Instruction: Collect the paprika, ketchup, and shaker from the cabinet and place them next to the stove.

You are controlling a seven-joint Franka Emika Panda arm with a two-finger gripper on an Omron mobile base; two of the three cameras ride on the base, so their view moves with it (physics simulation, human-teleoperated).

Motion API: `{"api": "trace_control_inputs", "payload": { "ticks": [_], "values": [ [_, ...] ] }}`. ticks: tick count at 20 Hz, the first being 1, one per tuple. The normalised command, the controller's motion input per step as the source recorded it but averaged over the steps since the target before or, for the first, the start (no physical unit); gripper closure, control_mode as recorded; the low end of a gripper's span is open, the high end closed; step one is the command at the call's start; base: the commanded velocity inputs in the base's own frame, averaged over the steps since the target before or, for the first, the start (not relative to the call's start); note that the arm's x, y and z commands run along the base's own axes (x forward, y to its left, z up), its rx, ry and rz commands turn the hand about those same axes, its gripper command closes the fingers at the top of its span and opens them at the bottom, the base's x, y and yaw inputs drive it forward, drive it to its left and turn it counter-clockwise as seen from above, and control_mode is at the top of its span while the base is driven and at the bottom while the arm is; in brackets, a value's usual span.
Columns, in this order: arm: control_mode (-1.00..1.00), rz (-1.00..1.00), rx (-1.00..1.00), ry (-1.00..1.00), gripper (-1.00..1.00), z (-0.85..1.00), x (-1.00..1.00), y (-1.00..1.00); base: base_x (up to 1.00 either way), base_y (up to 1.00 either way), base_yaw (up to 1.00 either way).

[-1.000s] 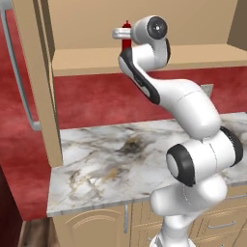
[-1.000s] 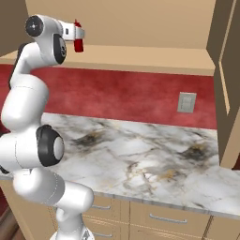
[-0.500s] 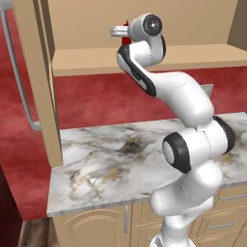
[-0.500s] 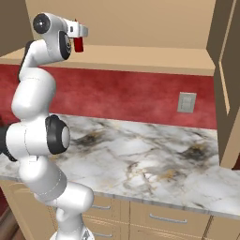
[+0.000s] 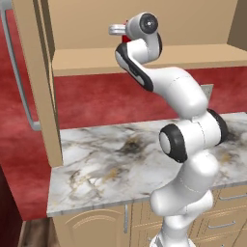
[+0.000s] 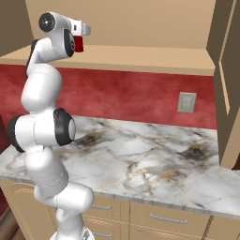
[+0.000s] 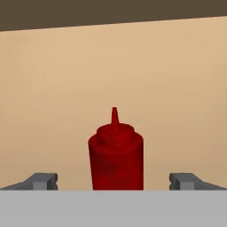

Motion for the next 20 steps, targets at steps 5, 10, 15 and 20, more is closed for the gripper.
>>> {"api": "trace_control_inputs", "payload": {
  "ticks": [5, 10, 15, 20],
  "values": [
    [-1.0, 0.0, 0.0, 0.0, -1.0, -0.01, 0.21, 0.0, 0.0, 0.0, 0.0],
    [-1.0, 0.0, 0.0, 0.0, 1.0, -0.06, 0.17, 0.0, 0.0, 0.0, 0.0],
    [-1.0, 0.0, 0.0, 0.0, 1.0, -0.07, 0.11, 0.0, 0.0, 0.0, 0.0],
    [-1.0, 0.0, 0.0, 0.0, 1.0, -0.02, 0.03, 0.0, 0.0, 0.0, 0.0]
  ]
}}
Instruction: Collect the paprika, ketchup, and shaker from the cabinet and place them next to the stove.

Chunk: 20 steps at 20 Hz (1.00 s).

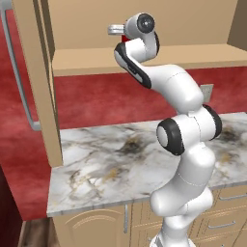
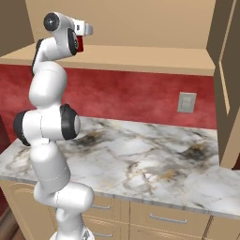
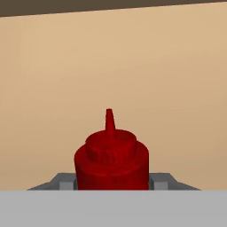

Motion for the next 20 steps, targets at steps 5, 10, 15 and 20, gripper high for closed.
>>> {"api": "trace_control_inputs", "payload": {
  "ticks": [5, 10, 15, 20],
  "values": [
    [-1.0, 0.0, 0.0, 0.0, 1.0, 0.0, 0.0, 0.0, 0.0, 0.0, 0.0],
    [-1.0, 0.0, 0.0, 0.0, 1.0, 0.0, 0.0, 0.0, 0.0, 0.0, 0.0],
    [-1.0, 0.0, 0.0, 0.0, 1.0, -0.05, -0.01, 0.0, 0.0, 0.0, 0.0],
    [-1.0, 0.0, 0.0, -0.03, 1.0, -0.13, -0.09, 0.0, 0.0, 0.0, 0.0]
  ]
}}
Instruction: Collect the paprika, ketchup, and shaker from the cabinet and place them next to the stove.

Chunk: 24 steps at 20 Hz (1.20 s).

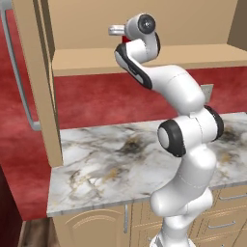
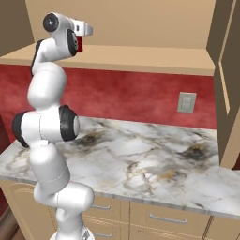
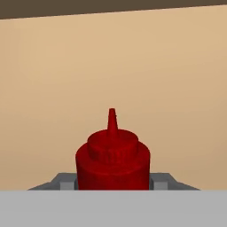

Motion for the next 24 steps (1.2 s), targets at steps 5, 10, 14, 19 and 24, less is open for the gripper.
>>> {"api": "trace_control_inputs", "payload": {
  "ticks": [5, 10, 14, 19, 24],
  "values": [
    [-1.0, 0.01, 0.0, -0.07, 1.0, -0.21, -0.25, 0.0, 0.0, 0.0, 0.0],
    [-1.0, 0.06, 0.0, -0.16, 1.0, -0.14, -0.84, -0.03, 0.0, 0.0, 0.0],
    [-1.0, 0.1, 0.0, -0.08, 1.0, 0.09, -1.0, -0.12, 0.0, 0.0, 0.0],
    [-1.0, 0.09, 0.0, -0.01, 1.0, 0.16, -1.0, -0.04, 0.0, 0.0, 0.0],
    [-1.0, 0.13, 0.0, 0.0, 1.0, 0.19, -1.0, -0.16, 0.0, 0.0, 0.0]
  ]
}}
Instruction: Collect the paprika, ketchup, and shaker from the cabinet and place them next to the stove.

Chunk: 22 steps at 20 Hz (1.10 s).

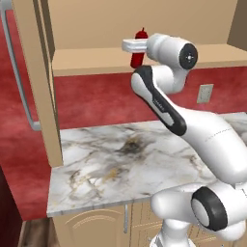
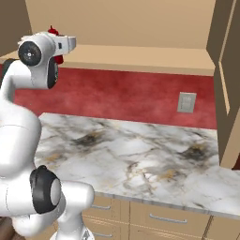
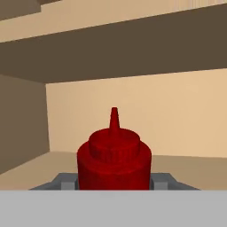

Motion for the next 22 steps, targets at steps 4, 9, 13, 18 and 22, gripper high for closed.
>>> {"api": "trace_control_inputs", "payload": {
  "ticks": [4, 9, 13, 18, 22],
  "values": [
    [-1.0, 0.13, 0.0, 0.0, 1.0, 0.0, -1.0, -0.16, 0.0, 0.0, 0.0],
    [-1.0, 0.09, 0.0, 0.0, 1.0, -0.3, -1.0, -0.12, 0.0, 0.0, 0.0],
    [-1.0, 0.05, 0.0, 0.0, 1.0, -0.43, -1.0, -0.15, 0.0, 0.0, 0.0],
    [-1.0, 0.02, 0.0, -0.06, 1.0, -0.38, -0.99, -0.08, 0.0, 0.0, 0.0],
    [-1.0, 0.0, 0.0, -0.01, 1.0, -0.21, -0.44, 0.0, 0.0, 0.0, 0.0]
  ]
}}
